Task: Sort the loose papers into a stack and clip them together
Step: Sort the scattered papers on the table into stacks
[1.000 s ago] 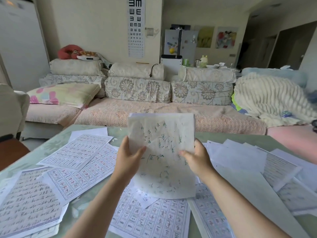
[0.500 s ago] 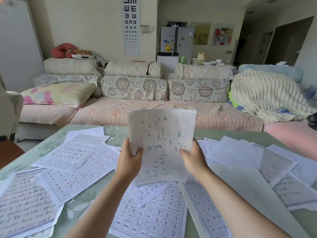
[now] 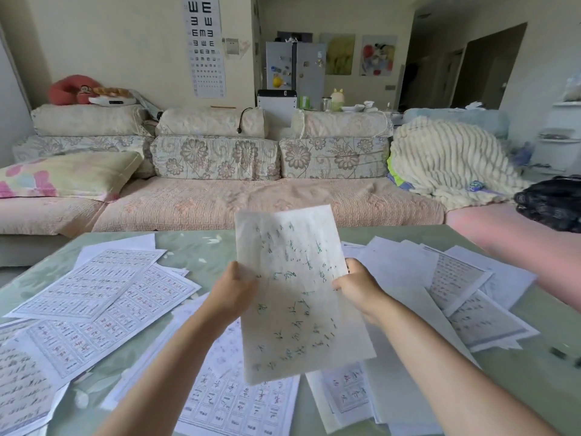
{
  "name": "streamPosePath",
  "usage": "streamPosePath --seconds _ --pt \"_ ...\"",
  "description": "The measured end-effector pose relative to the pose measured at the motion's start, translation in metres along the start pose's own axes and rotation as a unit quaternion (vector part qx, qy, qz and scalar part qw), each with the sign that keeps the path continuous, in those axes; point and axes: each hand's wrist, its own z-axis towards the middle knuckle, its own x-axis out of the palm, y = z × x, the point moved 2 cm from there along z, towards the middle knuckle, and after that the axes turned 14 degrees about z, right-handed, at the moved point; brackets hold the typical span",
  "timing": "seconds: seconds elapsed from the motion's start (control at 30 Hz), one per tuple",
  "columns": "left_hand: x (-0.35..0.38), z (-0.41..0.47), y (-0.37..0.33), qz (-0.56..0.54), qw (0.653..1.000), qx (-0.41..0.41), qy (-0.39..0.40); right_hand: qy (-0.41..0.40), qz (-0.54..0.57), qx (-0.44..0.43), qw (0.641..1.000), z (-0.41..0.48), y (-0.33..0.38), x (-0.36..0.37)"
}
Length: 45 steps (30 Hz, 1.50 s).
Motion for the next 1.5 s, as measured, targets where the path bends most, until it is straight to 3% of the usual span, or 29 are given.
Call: streamPosePath --seconds 0.17,0.4,0.6,0.9,1.03,1.2,1.33,1.5 --pt "0.075 -0.009 -0.022 0.082 0.993 -0.005 0.082 -0.039 -0.029 0.058 0.997 -0.013 -0.033 -0.074" --pt "0.174 -0.012 -0.055 0.124 0.983 -0.036 0.129 -0.120 -0.111 0.097 0.982 -0.027 -0.087 -0.162" --pt "0.216 -0.019 -0.061 0.301 0.948 -0.007 0.107 -0.100 -0.296 0.141 0.939 -0.032 -0.106 -0.183" --pt "0.210 -0.019 -0.059 0.190 0.974 -0.031 0.118 -0.091 -0.352 0.132 0.922 -0.031 -0.099 -0.176" --pt "0.181 -0.013 -0.046 0.167 0.982 0.009 0.091 -0.085 -0.371 0.014 0.925 -0.032 -0.071 -0.147" --pt "0.123 0.002 -0.005 0.249 0.965 0.077 0.020 0.074 -0.297 -0.063 0.950 -0.029 -0.041 -0.051" --pt "0.071 0.017 0.045 0.319 0.942 0.101 -0.023 0.155 -0.306 -0.103 0.934 -0.023 -0.033 0.030" --pt "0.020 0.041 0.109 0.440 0.895 0.068 -0.006 0.192 -0.381 -0.141 0.893 -0.003 -0.034 0.097"
